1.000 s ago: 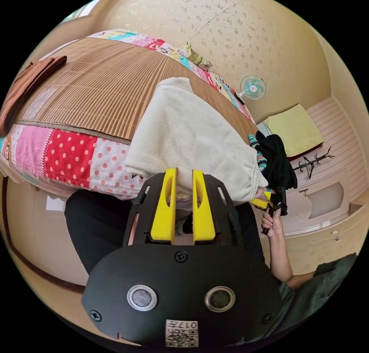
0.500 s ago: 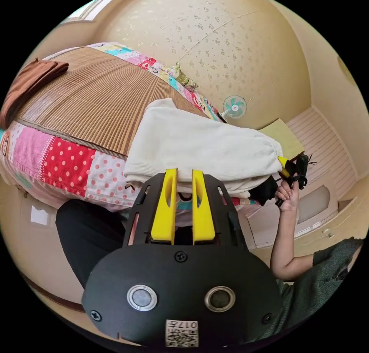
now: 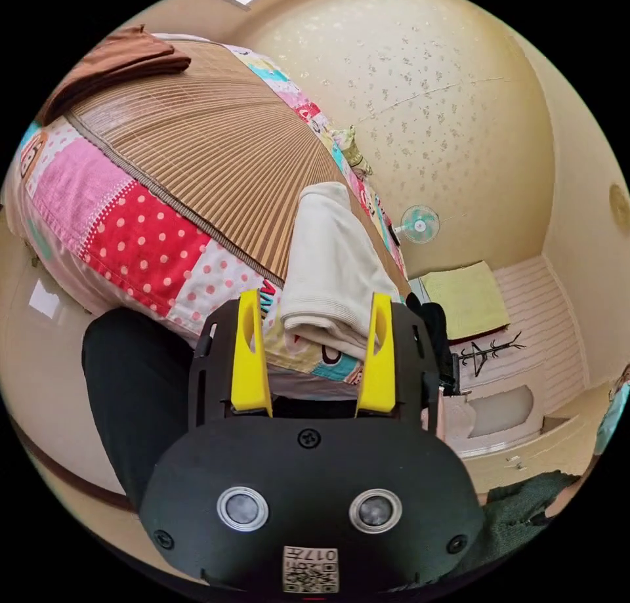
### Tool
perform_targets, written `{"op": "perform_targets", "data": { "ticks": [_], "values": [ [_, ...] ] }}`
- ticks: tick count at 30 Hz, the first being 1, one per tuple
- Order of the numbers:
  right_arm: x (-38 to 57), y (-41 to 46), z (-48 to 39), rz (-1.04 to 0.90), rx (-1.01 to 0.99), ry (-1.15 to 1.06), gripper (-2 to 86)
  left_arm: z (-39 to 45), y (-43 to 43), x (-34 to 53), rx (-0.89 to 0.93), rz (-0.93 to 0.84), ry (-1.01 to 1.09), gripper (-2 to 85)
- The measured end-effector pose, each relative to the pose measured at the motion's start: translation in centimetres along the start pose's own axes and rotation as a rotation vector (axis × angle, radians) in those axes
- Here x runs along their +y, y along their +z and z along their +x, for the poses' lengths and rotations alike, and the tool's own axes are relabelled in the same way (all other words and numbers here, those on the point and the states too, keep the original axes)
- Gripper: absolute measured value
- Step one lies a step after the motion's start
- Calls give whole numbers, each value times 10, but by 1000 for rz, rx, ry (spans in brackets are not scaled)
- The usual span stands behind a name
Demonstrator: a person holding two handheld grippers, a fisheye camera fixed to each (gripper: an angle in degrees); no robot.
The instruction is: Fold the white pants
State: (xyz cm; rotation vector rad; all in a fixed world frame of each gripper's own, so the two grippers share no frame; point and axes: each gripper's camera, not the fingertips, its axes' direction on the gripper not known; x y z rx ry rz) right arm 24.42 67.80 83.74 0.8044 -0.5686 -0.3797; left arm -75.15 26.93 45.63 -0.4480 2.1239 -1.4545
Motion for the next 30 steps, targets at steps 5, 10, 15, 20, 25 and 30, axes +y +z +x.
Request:
{"op": "perform_targets", "data": {
  "ticks": [5,10,15,20,25,30],
  "values": [
    [12,-59,-47,300,64,-170,6,-37,28,-18,76,-127,-157,145],
    [-26,-38,-61,296,256,-306,5,-71,8,-12,330,-105,-248,89],
    [-48,45,-38,97,313,-215,4,-37,-39,-25,648,-72,-61,78],
    [-23,72,-44,16,-209,-173,4,62,-133,-50,676,98,378,78],
    [-7,111,-75,-64,-475,-240,5,173,-123,-48,669,29,692,79],
    [-5,50,-35,27,-349,-213,5,243,15,17,740,-301,755,97]
  ]
}}
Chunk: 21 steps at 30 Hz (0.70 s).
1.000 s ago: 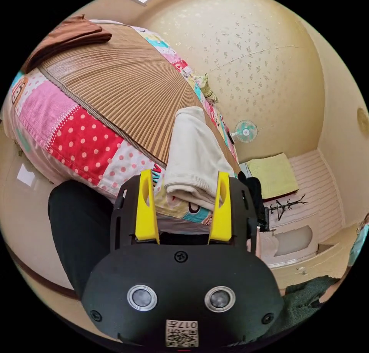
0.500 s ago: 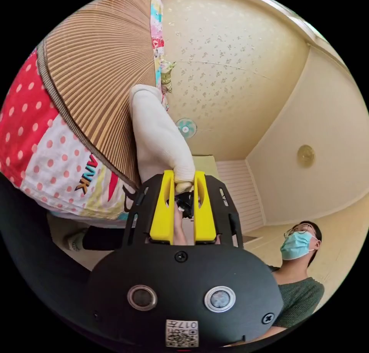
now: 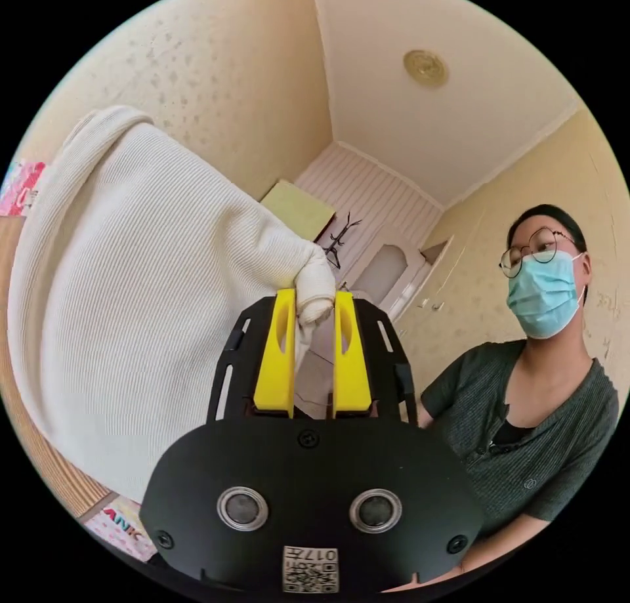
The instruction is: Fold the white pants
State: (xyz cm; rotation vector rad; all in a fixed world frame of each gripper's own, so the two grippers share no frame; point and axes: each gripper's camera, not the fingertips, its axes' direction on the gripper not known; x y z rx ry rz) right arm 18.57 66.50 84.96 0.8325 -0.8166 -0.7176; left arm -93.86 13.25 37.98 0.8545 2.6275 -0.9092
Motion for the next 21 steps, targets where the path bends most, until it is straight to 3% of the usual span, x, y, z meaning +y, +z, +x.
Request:
{"op": "perform_targets", "data": {
  "ticks": [3,5,8,11,12,13,15,18,21],
  "values": [
    [21,-93,53,155,-37,82,6,-32,58,26,132,-53,-63,99],
    [49,-165,102,230,-14,198,8,-49,64,48,88,-24,-93,99],
    [88,-227,157,193,79,370,13,-81,58,89,-235,-57,-191,108],
    [127,-271,177,215,1,378,18,-123,63,134,-635,-253,-364,119],
    [134,-278,180,220,-10,392,20,-139,65,151,-680,-316,-403,109],
    [145,-291,184,225,-54,419,26,-143,62,159,-670,-313,-410,104],
    [157,-305,185,241,-163,422,43,-142,27,186,-618,-137,-423,102],
    [166,-321,180,297,-336,371,126,-140,-21,218,-763,84,-492,149],
    [156,-316,177,231,-433,335,229,-186,-20,237,-692,23,-596,173]
  ]
}}
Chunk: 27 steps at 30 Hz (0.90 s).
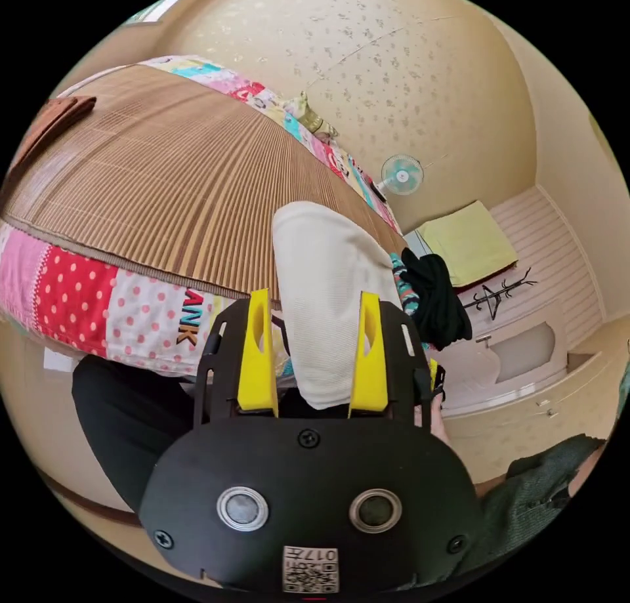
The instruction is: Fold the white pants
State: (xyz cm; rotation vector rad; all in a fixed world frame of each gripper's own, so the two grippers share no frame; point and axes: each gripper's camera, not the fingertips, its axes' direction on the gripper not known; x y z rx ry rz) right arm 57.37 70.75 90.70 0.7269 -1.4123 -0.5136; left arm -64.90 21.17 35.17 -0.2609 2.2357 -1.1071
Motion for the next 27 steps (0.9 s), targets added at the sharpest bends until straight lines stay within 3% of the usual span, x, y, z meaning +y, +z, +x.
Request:
{"op": "perform_targets", "data": {
  "ticks": [3,7,11,17,23,27],
  "values": [
    [-13,14,4,-85,-35,27,245,-31,82,2,91,-264,-102,147],
    [-26,39,6,-191,-59,64,256,-38,92,26,64,-194,-122,133],
    [-27,55,11,-231,-39,112,255,-43,123,61,131,-346,-171,124],
    [-23,14,-4,-327,-170,79,167,-44,137,107,226,-452,-71,119],
    [-7,-16,-13,-316,-283,111,142,-47,101,126,194,-347,35,115],
    [-5,-25,-16,-333,-247,97,139,-40,55,125,25,-245,149,103]
  ]
}}
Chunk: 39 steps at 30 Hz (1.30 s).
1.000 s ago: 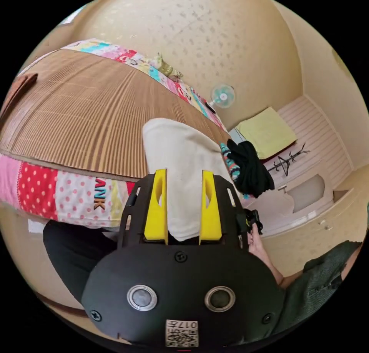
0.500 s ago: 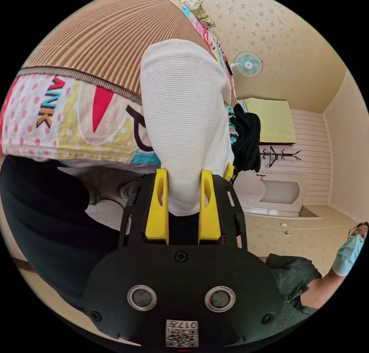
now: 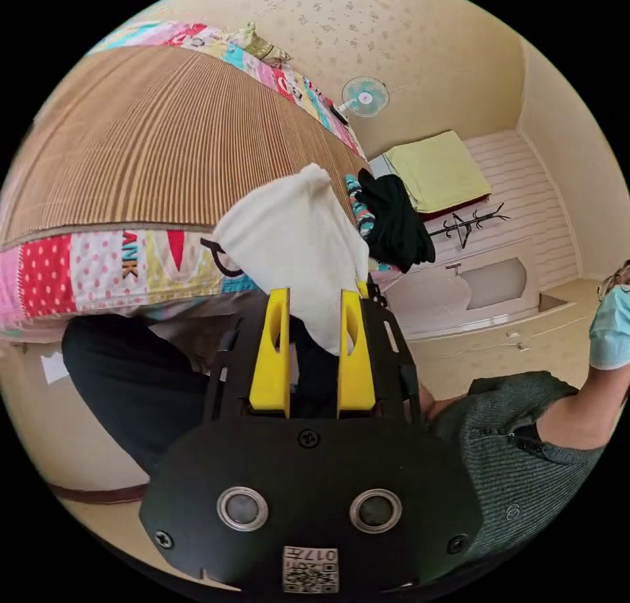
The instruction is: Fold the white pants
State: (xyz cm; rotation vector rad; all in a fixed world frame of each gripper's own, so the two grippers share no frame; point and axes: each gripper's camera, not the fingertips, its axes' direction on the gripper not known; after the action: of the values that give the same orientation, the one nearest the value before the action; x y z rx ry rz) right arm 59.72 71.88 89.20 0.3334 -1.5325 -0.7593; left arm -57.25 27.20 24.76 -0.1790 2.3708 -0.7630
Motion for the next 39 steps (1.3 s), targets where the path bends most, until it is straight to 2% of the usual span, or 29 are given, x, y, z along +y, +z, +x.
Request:
{"op": "perform_targets", "data": {
  "ticks": [3,5,8,9,12,17,22,24,28,31,32,33,35,36,38,39],
  "values": [
    [5,4,-3,-36,132,9,139,14,-31,-9,-164,146,113,100],
    [5,8,-5,-48,175,0,139,26,-16,-38,-170,110,196,107],
    [3,13,-5,-60,209,7,140,63,59,-98,-41,-116,369,124],
    [4,15,-6,-61,222,7,140,83,91,-114,-101,-131,468,117],
    [7,19,-5,-56,272,12,140,106,186,-164,-307,-126,566,106],
    [10,25,-2,-45,302,14,138,83,348,-255,-316,-324,525,126],
    [8,29,3,-51,300,16,139,35,454,-289,-481,-469,470,106],
    [8,30,5,-52,294,14,140,6,473,-289,-372,-526,424,62],
    [4,33,14,-70,288,14,141,-28,463,-288,-202,-482,393,19],
    [3,36,19,-74,296,11,140,-77,442,-299,166,-391,323,-5],
    [4,36,21,-67,305,11,139,-111,433,-307,356,-322,208,-7],
    [4,37,22,-61,307,15,139,-149,429,-310,430,-259,35,-7],
    [6,38,26,-47,305,21,139,-177,430,-310,368,-236,-33,-6],
    [6,38,27,-46,303,22,139,-176,434,-310,274,-271,29,-4],
    [3,40,28,-52,307,22,139,-162,440,-301,215,-307,149,4],
    [2,40,28,-55,309,22,139,-154,444,-294,195,-318,203,38]
  ]
}}
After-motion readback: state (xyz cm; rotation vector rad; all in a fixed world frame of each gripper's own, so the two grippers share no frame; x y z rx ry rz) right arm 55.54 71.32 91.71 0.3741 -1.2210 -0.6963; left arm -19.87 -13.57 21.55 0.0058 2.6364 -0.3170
